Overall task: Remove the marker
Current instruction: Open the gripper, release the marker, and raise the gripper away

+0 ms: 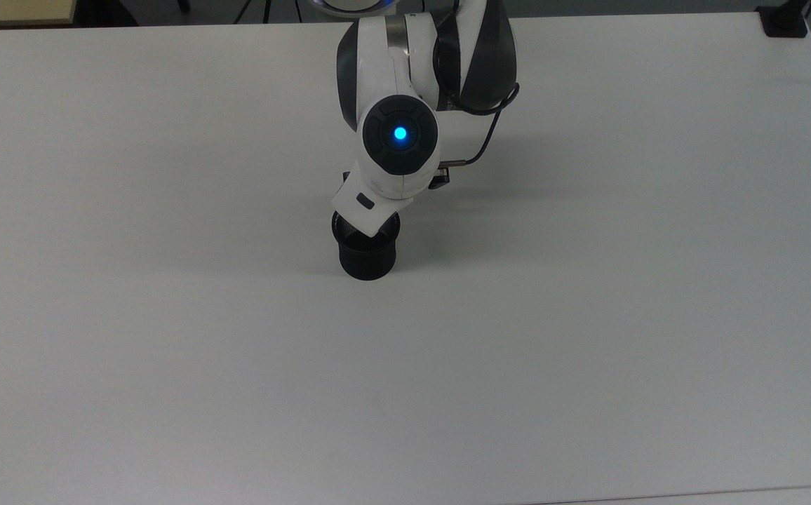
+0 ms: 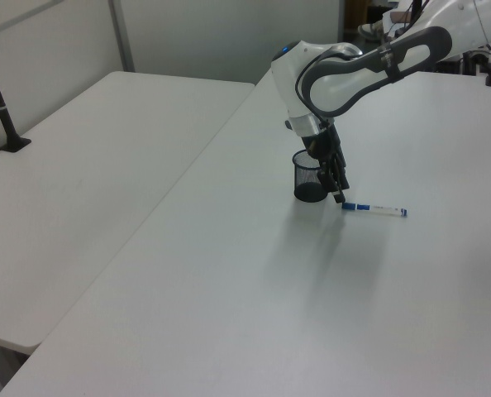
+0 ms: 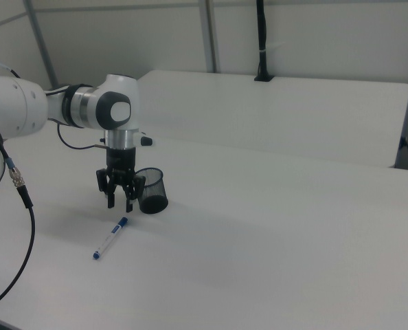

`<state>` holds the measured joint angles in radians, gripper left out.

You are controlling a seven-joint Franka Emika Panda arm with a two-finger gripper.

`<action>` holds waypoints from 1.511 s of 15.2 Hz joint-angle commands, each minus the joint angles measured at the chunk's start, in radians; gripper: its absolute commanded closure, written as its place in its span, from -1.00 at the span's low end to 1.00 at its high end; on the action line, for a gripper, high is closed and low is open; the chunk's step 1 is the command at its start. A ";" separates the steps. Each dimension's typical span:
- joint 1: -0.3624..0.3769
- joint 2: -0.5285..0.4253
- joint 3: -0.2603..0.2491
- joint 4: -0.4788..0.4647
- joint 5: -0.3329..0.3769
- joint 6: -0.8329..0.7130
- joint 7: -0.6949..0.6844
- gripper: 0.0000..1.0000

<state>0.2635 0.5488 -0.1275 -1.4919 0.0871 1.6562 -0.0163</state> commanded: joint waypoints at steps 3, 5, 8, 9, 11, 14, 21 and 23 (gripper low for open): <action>-0.010 -0.130 -0.023 0.002 -0.042 0.010 0.010 -1.00; -0.039 -0.173 -0.023 0.016 -0.061 0.013 0.010 -1.00; -0.075 -0.243 -0.023 0.035 -0.099 0.007 0.015 -1.00; -0.084 -0.274 -0.023 0.030 -0.102 0.004 0.018 -1.00; -0.104 -0.323 -0.023 0.031 -0.102 -0.053 0.019 -1.00; -0.113 -0.374 -0.023 0.027 -0.095 -0.170 0.015 -1.00; -0.164 -0.383 -0.023 0.031 -0.054 -0.164 0.024 -1.00; -0.191 -0.389 -0.023 0.032 -0.009 -0.129 0.025 -1.00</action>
<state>0.1108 0.1839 -0.1499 -1.4381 0.0181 1.4843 -0.0105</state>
